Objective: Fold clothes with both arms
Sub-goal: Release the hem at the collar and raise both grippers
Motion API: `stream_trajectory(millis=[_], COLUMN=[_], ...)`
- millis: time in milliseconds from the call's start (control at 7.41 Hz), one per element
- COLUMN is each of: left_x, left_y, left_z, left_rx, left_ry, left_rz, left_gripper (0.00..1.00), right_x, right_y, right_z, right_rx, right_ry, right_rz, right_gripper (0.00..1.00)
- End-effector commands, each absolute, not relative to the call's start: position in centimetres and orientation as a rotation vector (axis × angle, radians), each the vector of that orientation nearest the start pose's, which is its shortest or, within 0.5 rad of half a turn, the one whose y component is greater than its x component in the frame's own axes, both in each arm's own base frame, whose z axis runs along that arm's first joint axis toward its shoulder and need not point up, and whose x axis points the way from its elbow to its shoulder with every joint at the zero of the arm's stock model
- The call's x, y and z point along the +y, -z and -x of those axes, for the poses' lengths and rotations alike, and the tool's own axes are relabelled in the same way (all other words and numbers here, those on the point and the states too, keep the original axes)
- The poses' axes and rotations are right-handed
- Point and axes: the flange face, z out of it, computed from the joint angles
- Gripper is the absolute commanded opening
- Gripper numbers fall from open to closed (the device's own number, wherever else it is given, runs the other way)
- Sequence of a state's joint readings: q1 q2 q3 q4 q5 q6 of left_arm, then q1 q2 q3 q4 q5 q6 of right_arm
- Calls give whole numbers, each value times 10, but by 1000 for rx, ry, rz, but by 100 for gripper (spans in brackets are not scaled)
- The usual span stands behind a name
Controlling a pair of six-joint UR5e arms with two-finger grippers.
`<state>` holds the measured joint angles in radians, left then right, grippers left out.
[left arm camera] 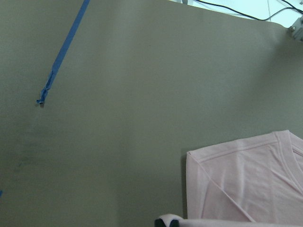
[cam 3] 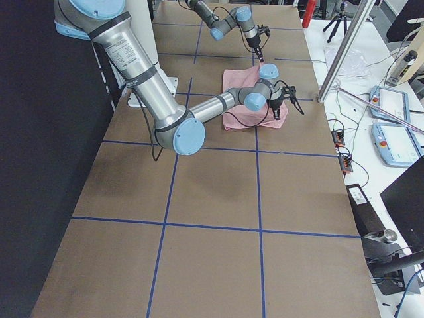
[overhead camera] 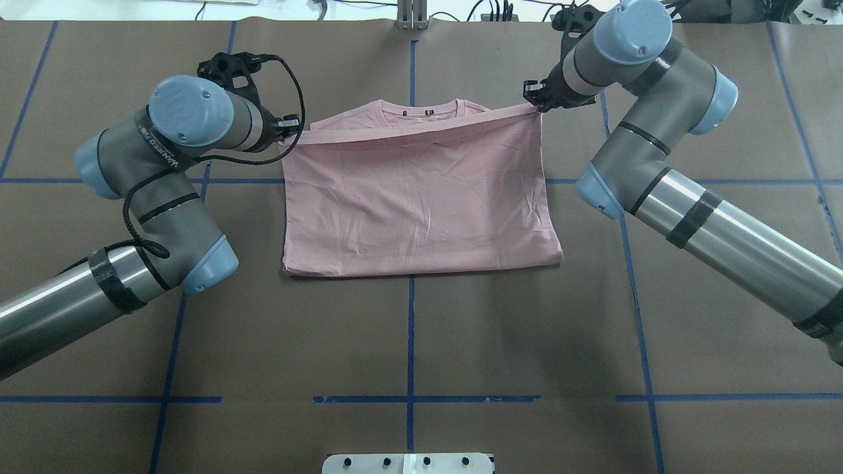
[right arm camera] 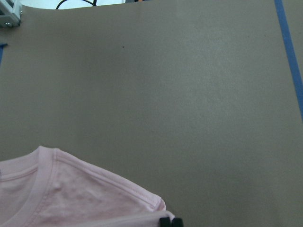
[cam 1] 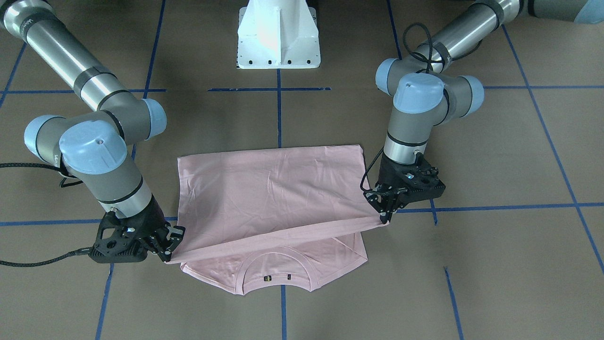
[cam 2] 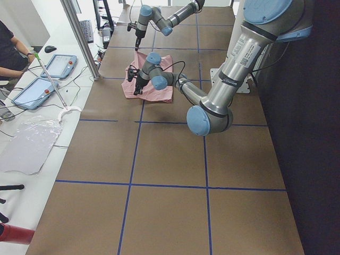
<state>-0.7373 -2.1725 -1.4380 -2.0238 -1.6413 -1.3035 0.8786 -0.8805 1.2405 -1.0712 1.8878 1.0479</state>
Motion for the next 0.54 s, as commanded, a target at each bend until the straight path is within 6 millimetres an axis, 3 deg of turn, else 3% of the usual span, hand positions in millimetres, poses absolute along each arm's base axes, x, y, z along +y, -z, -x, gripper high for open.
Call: stream_trajectory(millis=[0,405], left_x=[-603,-613], left_y=[-324,-333], left_z=[-473,-468], left_rx=[812,785], left_ry=[410,402], left_rz=[-377,-385], left_gripper=[0,0], right_x=[-679,-683], right_y=[-343,-350], right_z=[413,411], right_rx=[-825,-813], right_ry=[-214,-221], right_rz=[-315,-309], right_gripper=[0,0])
